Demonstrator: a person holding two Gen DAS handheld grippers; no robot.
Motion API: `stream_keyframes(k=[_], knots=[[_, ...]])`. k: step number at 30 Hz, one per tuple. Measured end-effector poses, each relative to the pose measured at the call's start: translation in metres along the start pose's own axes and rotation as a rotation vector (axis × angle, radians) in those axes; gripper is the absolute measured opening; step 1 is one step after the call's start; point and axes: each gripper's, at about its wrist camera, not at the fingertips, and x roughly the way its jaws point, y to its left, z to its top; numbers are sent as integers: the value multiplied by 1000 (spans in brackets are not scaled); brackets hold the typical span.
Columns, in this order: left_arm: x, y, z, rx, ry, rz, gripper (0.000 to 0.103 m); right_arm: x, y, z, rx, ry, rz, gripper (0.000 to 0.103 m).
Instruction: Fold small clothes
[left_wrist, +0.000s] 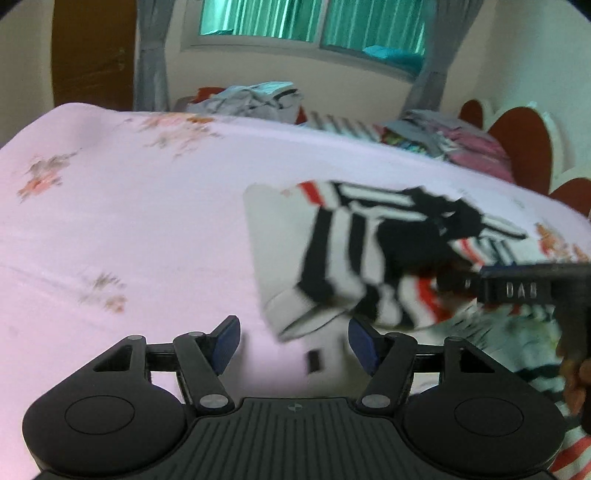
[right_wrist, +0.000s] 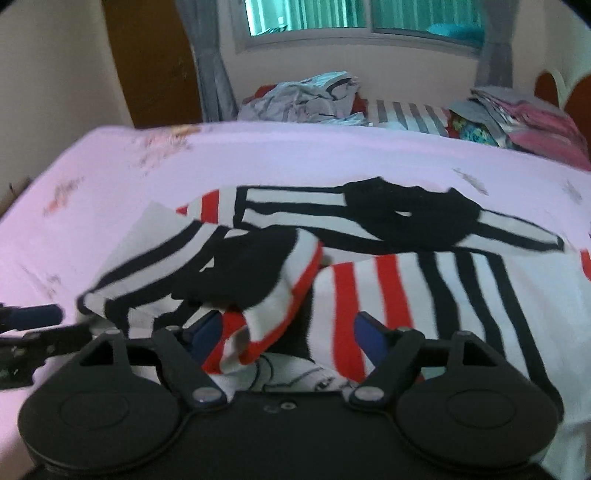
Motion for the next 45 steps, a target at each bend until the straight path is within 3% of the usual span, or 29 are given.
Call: stream_keyframes(k=[3, 5, 6, 8, 9, 13, 16, 18, 22, 25, 27, 31, 34, 37, 38, 42, 43, 45], knots=[[14, -2, -3, 20, -12, 20, 64, 11, 6, 6, -13, 11, -4, 60], [23, -5, 0, 35, -33, 31, 64, 11, 4, 11, 19, 2, 13, 38], [27, -8, 3, 37, -42, 35, 64, 10, 2, 14, 35, -2, 19, 21], [32, -12, 7, 43, -66, 44, 52, -1, -8, 19, 82, -47, 23, 11], [35, -14, 8, 53, -66, 51, 40, -8, -14, 21, 100, -68, 13, 7], [39, -17, 8, 52, -70, 48, 39, -35, -60, 17, 192, -153, -89, 6], [40, -26, 4, 90, -71, 41, 39, -26, -89, 3, 247, -69, -92, 7], [42, -27, 3, 85, -70, 41, 30, -21, -96, -5, 260, -31, -86, 11], [37, -23, 2, 81, -78, 48, 29, -28, -118, -16, 337, -40, -117, 28], [34, -23, 2, 80, -66, 43, 29, -27, -135, -24, 408, -18, -96, 30], [35, -25, 3, 80, -57, 42, 29, -26, -139, -25, 430, -23, -99, 30], [40, -24, 3, 73, -43, 43, 29, -32, -139, -26, 387, -47, -135, 8], [41, -25, 3, 85, -41, 47, 29, -45, -134, -27, 311, -95, -188, 7], [42, -29, 5, 94, -15, 36, 29, -29, -139, -32, 291, 6, -190, 8], [40, -29, 7, 84, -2, 13, 29, -30, -140, -34, 295, 4, -184, 9], [24, -18, 10, 19, 72, -85, 32, -49, -152, -32, 356, -53, -120, 47], [18, -15, 11, 5, 71, -93, 39, -52, -154, -31, 362, -63, -119, 55], [6, -9, 16, -38, 46, -98, 55, -54, -161, -29, 380, -70, -115, 56]])
